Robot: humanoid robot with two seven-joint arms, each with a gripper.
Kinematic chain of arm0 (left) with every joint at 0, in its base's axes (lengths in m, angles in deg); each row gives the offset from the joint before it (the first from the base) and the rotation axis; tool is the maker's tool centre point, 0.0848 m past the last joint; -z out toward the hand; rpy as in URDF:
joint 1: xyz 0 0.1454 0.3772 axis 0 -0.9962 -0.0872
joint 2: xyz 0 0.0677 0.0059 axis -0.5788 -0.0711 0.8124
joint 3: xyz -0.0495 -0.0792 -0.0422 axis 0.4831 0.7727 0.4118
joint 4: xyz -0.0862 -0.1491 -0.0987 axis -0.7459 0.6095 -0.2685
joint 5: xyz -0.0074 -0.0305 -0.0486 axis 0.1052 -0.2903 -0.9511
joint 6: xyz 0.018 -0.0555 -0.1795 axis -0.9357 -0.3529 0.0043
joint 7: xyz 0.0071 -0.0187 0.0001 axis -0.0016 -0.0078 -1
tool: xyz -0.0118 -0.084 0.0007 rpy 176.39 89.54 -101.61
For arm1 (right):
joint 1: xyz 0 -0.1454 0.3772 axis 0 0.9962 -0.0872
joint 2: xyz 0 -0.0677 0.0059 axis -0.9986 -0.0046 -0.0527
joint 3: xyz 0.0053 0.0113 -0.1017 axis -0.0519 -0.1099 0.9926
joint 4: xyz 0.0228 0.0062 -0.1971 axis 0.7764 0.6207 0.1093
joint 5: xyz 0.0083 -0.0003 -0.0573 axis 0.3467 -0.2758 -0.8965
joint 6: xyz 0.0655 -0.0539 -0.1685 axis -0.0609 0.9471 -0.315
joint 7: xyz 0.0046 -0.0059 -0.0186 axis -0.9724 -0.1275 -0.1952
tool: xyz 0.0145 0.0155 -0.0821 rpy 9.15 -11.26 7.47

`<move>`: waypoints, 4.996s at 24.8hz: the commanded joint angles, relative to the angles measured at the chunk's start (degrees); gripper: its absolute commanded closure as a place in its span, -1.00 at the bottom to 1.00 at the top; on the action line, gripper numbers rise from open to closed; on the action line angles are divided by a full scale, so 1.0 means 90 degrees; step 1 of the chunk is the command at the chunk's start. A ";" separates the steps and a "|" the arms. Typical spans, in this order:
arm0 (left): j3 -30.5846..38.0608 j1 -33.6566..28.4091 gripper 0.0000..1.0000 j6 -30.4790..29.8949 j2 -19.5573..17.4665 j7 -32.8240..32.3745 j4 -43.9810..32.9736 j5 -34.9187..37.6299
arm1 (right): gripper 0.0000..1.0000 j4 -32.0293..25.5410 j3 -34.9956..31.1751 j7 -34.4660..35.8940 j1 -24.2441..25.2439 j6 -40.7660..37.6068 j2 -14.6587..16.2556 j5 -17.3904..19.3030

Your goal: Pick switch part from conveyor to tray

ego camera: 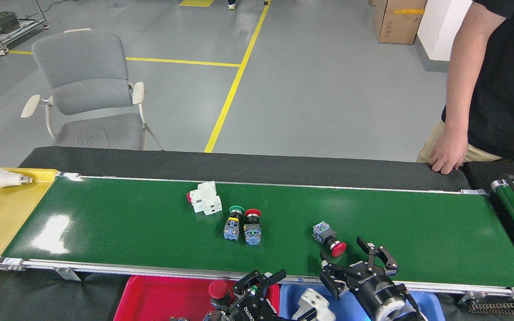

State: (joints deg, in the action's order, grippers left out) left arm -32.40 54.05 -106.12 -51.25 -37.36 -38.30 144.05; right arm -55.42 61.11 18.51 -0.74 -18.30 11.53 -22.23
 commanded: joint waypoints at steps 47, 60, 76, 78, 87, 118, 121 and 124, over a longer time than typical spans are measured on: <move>0.4073 0.1119 -0.98 0.0719 -0.0883 0.0781 0.2346 0.0785 | -0.97 -0.1899 -0.5263 0.1285 0.2313 -0.1765 -0.0659 0.0694; 0.4073 0.1539 -0.98 0.0856 -0.0864 0.0781 0.2922 0.0785 | -0.98 -0.1899 -0.5185 0.1275 0.2323 -0.1834 -0.0552 0.0694; 0.3731 0.1920 0.73 0.1355 -0.0903 0.1552 0.3645 0.0805 | -0.98 -0.1899 -0.4960 0.1275 0.2343 -0.1834 -0.0552 0.0694; 0.3614 0.1568 0.78 0.0778 -0.0893 0.1660 0.3019 0.0805 | -0.98 -0.1899 -0.4960 0.1266 0.2352 -0.1834 -0.0552 0.0694; 0.3682 -0.1371 -0.74 -0.1253 -0.0874 0.1640 -0.0369 0.0336 | -0.98 -0.1909 -0.4960 0.1256 0.2343 -0.1843 -0.0542 0.0684; 0.6241 -0.1986 -1.00 0.0348 -0.0688 0.1679 0.0158 0.0385 | -0.98 -0.1889 -0.1952 0.0758 0.1757 -0.0349 0.0718 0.0645; 0.6280 -0.1976 -1.00 0.0358 -0.0688 0.1679 0.0226 0.0365 | -0.98 -0.1909 -0.1943 0.0846 0.1962 -0.0320 0.0679 0.0645; 0.6280 -0.1986 -1.00 0.0426 -0.0659 0.1679 0.0197 0.0365 | -0.98 -0.1909 -0.1943 0.0846 0.2079 -0.0300 0.0669 0.0645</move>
State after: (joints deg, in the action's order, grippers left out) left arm 23.78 36.11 -102.84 -57.23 -22.39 -35.84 147.59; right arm -71.73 43.70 25.56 17.99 -21.39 17.42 -16.61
